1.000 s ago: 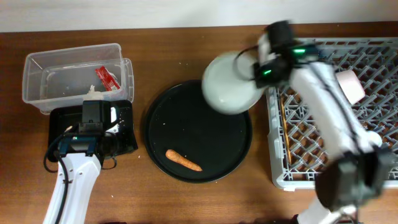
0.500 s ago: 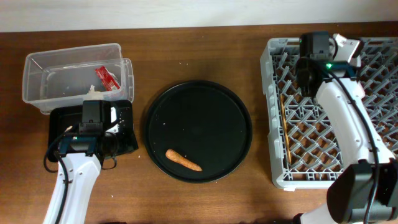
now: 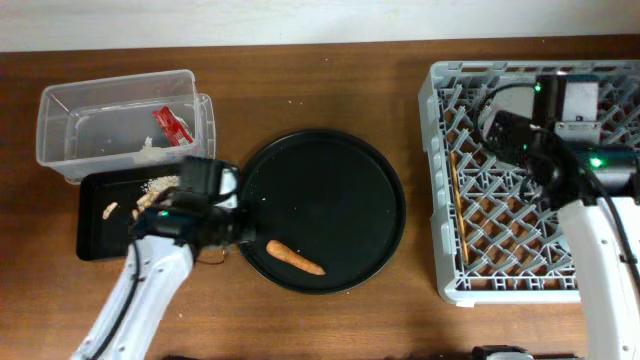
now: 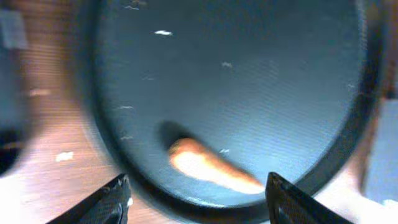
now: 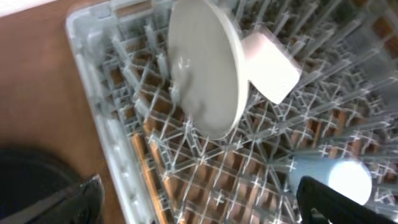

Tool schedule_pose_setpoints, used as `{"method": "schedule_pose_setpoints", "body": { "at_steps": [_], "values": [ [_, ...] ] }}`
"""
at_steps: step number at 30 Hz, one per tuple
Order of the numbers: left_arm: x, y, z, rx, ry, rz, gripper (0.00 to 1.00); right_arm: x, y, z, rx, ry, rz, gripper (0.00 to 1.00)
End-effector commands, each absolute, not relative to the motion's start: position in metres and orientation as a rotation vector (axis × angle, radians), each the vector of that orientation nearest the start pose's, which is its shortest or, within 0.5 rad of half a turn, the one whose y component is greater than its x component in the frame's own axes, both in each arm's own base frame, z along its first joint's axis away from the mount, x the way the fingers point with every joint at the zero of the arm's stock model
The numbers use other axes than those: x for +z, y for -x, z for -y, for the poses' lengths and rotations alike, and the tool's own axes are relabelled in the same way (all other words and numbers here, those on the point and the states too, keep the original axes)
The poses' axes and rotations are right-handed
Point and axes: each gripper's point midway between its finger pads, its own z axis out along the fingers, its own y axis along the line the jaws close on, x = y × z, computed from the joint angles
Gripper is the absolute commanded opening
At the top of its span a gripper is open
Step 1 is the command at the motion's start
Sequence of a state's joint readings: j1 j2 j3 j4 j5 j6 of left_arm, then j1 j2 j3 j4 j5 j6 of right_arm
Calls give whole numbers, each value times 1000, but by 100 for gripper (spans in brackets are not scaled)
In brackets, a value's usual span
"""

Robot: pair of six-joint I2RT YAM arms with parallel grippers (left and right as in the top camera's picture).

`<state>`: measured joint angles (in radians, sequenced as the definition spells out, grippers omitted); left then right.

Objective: Sort waste into correct bins and load items into the dishwasher rack
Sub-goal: 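Grasp the white plate with the right gripper and stand it in the rack, then grasp the carrot with the left gripper and place it on the black tray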

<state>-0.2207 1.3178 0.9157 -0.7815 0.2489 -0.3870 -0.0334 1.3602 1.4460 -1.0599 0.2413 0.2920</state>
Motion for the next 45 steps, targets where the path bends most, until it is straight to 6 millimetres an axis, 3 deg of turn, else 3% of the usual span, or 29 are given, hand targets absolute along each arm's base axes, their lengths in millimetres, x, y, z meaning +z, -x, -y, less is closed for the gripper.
{"method": "schedule_pose_setpoints", "body": {
  "at_steps": [1, 3, 6, 10, 12, 15, 16, 17, 19, 22, 26, 29, 31, 32, 34, 36, 39, 41, 45],
  "values": [
    [93, -272, 152, -654, 330, -2874, 69, 224, -325, 37, -104, -485, -2621, 98],
    [73, -260, 173, -652, 465, -2963, 77, 213, -324, 37, -114, -489, -2668, 98],
    [54, -244, 189, -611, 643, -3041, 78, 205, -326, 37, -119, -491, -2696, 98],
    [33, -237, 190, -484, 877, -3054, 78, 203, -326, 36, -115, -491, -2702, 98],
    [20, -245, 173, -320, 958, -2992, 78, 203, -325, 36, -116, -491, -2706, 98],
    [10, -253, 174, -312, 965, -2975, 77, 203, -325, 36, -116, -491, -2706, 99],
    [9, -258, 174, -312, 959, -2956, 75, 203, -325, 36, -116, -491, -2706, 98],
    [9, -260, 173, -306, 956, -2945, 56, 203, -325, 36, -116, -491, -2707, 98],
    [9, -260, 173, -307, 955, -2944, 36, 203, -325, 36, -116, -491, -2708, 98],
    [9, -262, 173, -308, 956, -2937, 26, 203, -325, 35, -112, -491, -2710, 98],
    [11, -275, 169, -323, 956, -2886, 22, 203, -325, 35, -113, -490, -2710, 98],
    [20, -287, 153, -339, 982, -2849, 17, 203, -325, 35, -113, -490, -2710, 98],
    [50, -310, 129, -390, 912, -2769, 17, 203, -325, 35, -113, -490, -2709, 98],
    [80, -326, 108, -414, 851, -2685, 16, 203, -325, 35, -113, -490, -2709, 98],
    [116, -331, 38, -249, 973, -2503, 16, 203, -325, 35, -113, -490, -2709, 98],
    [131, -329, -14, -116, 1004, -2419, 16, 203, -325, 35, -113, -490, -2709, 98],
    [124, -315, -90, 83, 1218, -2322, 17, 203, -325, 35, -113, -490, -2710, 98],
    [102, -308, -123, 141, 1359, -2311, 17, 203, -325, 35, -113, -490, -2710, 98],
    [51, -300, -147, 222, 1490, -2380, 17, 203, -325, 35, -113, -490, -2710, 98]
  ]
}}
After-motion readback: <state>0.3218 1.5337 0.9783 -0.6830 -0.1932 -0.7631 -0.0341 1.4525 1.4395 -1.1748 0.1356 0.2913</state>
